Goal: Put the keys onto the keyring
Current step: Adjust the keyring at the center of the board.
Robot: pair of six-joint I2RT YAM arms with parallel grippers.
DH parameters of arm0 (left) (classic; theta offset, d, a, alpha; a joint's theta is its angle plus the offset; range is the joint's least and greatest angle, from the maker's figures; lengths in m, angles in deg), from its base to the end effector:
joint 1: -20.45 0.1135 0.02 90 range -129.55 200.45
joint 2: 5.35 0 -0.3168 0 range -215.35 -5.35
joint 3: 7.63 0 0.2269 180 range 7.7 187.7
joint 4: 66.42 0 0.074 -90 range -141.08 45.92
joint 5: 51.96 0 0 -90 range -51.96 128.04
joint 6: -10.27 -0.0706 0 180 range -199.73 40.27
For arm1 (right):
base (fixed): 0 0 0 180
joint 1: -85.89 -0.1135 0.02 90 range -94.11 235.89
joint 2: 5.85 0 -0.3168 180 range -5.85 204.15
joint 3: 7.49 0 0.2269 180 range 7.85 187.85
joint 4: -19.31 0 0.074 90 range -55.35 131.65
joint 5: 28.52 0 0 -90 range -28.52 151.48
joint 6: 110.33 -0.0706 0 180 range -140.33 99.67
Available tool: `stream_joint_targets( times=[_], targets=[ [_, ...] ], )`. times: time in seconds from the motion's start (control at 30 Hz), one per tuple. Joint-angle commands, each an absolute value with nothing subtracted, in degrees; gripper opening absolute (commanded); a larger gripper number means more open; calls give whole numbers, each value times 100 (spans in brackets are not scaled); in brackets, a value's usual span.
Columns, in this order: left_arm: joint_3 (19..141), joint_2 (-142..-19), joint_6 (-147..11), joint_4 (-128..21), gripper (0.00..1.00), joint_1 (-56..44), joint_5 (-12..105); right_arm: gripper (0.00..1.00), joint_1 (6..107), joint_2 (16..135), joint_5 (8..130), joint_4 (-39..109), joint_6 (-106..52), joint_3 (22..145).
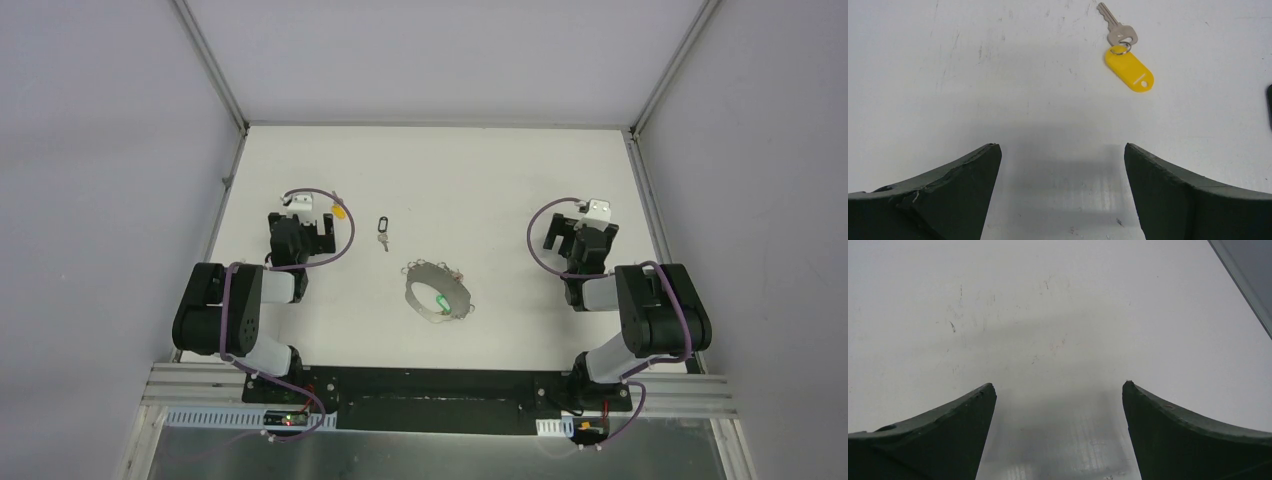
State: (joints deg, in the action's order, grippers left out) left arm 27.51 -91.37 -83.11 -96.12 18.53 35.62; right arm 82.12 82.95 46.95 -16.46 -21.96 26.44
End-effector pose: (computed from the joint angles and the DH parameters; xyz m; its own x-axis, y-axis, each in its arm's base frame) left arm 0.2759 -0.0063 0.2013 -0.3608 0.0710 -0.9299 0.0154 0.9974 0.0702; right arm 0.2790 0.0006 0.1981 -0.3215 0.0064 -0.9469 0.1821 0.9817 -0.0552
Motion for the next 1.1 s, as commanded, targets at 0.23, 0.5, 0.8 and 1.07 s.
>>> stream_joint_targets(
  times=[0.23,0.5,0.8,1.07],
  targets=[
    [2993,-9157,-8349,-9659,99,1816,4007,100,8238,8239,4733,-1817,-2281,2767],
    [3809,-6621,-7346,-6298,99,1822,3747,100,8130,6672,4403,1835,-3083,4113],
    [5470,-5426,-5170,-1630,99,1819,5495,100,8297,6124,5878,6200,-5102,5746],
    [4982,-4927,-3963,-1071,99,1821,6840,100,8302,5402,7798,6206,-5393,4953]
  ],
)
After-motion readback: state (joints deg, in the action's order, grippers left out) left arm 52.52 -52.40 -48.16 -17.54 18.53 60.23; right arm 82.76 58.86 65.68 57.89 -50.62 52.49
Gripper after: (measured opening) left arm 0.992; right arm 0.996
